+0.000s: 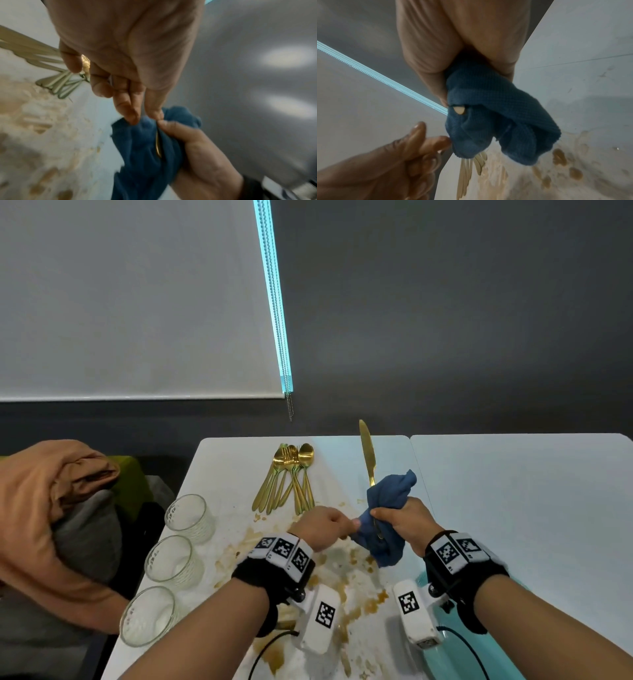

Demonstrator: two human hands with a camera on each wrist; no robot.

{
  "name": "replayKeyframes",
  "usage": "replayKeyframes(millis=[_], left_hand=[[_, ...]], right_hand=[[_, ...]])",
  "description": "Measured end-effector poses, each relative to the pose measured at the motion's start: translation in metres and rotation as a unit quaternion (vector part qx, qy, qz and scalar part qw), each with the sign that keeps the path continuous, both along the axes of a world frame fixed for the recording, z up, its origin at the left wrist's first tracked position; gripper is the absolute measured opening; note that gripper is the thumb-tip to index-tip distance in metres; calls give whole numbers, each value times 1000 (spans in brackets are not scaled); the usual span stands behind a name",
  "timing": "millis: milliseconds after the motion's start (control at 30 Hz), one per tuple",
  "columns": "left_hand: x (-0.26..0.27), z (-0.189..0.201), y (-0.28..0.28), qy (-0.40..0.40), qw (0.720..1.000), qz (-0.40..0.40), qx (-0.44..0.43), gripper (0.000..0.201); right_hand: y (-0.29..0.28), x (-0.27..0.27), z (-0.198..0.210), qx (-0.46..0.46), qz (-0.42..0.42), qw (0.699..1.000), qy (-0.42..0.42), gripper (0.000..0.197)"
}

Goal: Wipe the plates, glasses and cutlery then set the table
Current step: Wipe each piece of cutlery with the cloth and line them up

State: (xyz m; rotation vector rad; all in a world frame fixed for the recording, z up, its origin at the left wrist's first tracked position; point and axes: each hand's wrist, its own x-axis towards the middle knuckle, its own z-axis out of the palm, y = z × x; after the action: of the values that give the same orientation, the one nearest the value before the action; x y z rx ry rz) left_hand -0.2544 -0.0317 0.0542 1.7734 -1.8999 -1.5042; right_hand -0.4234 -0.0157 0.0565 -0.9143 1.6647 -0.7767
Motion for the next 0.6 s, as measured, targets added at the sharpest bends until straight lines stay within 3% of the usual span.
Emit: replayKeyframes(millis=[167,300,600], left_hand=[[4,3,-33,63,989,127,-50,18],[-10,-5,-53,112,972,204,-20,8],[-1,-10,-98,193,932,277,128,32]], right_hand=[[-19,4,-8,18,17,1000,11,13],[-39,17,-7,27,43,999,20,13],[-80,38,-12,31,85,996,20,13]])
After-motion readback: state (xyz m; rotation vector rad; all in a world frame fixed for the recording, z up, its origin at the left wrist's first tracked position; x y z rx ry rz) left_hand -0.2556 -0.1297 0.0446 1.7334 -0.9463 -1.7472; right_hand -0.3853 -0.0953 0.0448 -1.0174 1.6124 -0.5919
